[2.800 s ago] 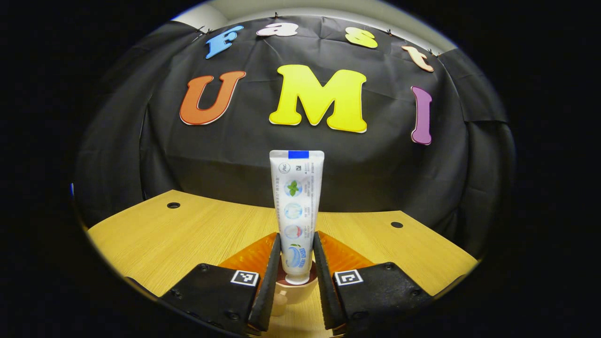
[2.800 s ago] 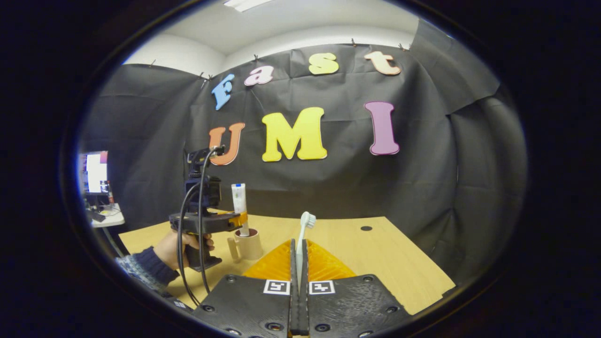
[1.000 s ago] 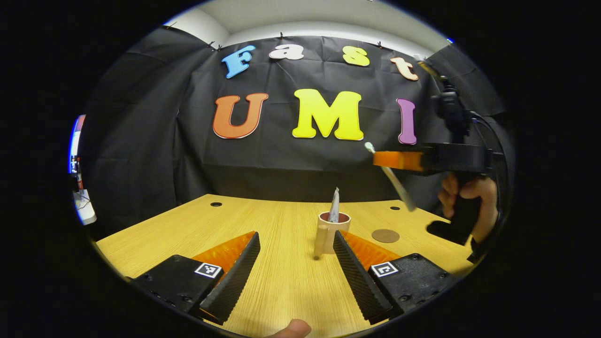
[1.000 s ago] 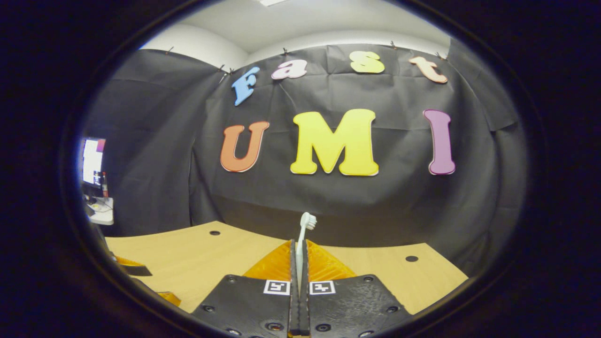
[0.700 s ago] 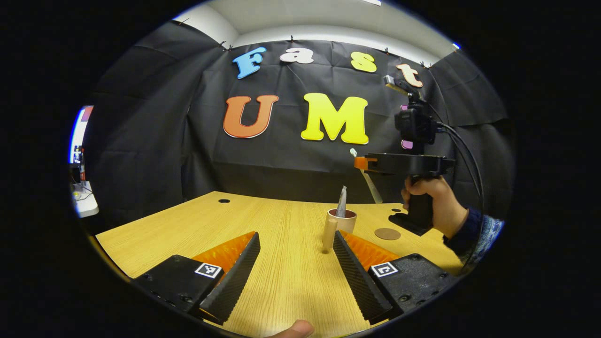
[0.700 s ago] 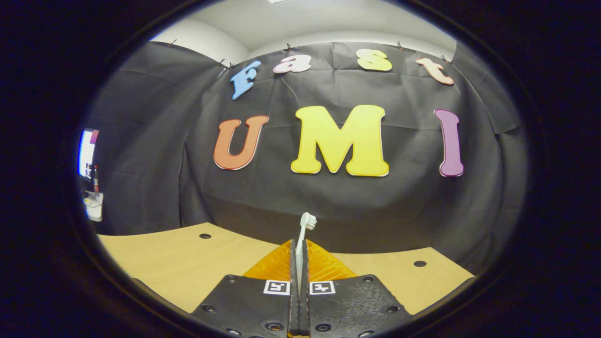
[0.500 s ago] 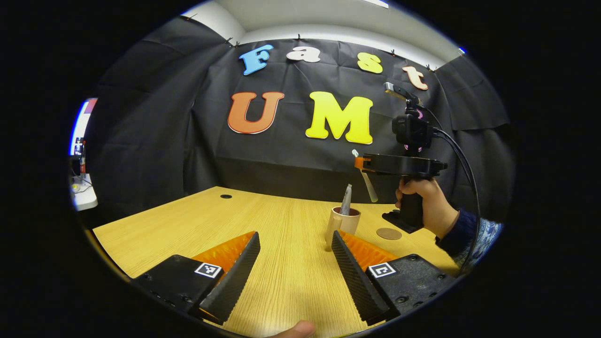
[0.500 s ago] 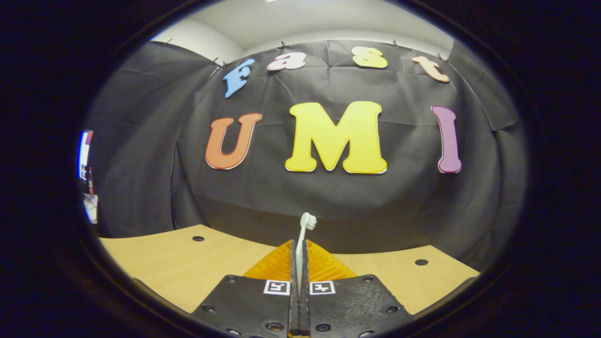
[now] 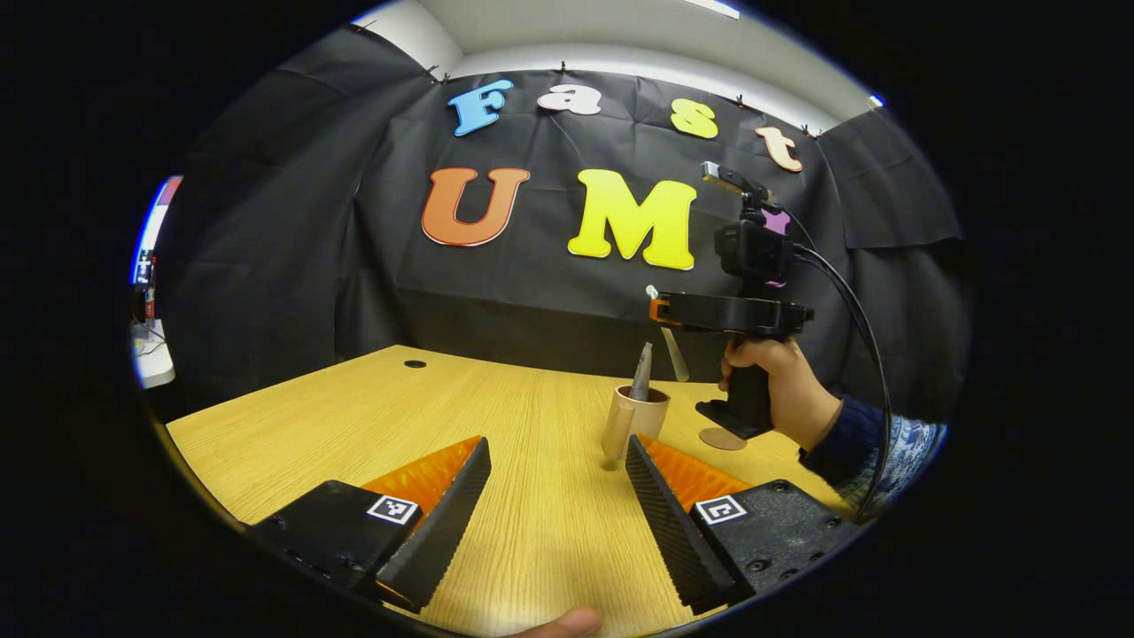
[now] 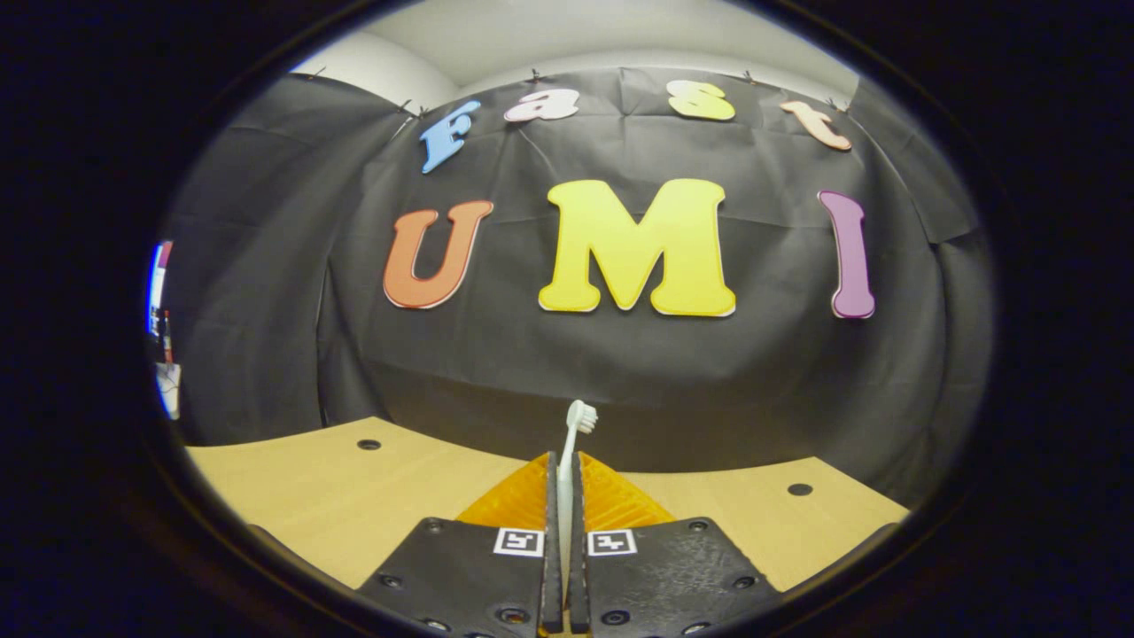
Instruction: Put the toothbrush and toothpaste on the desktop into the cup, then pick up the cup and place it on the coaster on the desktop.
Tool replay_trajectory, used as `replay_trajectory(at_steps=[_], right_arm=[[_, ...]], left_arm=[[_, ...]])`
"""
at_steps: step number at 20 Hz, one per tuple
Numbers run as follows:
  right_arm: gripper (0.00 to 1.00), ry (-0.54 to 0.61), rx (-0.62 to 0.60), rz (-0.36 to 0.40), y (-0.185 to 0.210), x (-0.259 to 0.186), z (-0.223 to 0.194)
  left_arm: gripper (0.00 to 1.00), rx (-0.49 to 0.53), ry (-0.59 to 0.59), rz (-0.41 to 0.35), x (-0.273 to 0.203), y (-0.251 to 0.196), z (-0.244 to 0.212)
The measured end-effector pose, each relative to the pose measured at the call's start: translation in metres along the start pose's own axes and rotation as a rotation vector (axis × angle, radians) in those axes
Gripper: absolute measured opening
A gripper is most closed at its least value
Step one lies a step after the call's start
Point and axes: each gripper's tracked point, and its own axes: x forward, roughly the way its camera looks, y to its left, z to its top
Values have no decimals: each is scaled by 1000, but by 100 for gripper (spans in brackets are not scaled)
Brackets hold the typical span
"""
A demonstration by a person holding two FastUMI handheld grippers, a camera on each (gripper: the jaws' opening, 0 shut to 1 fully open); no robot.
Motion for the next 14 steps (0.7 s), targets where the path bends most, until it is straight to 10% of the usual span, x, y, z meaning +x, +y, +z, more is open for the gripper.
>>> replay_trajectory(at_steps=[14], right_arm=[[6,-22,-49,2,6,-7,2]], left_arm=[[98,15,30,-20,2,-4,-10]])
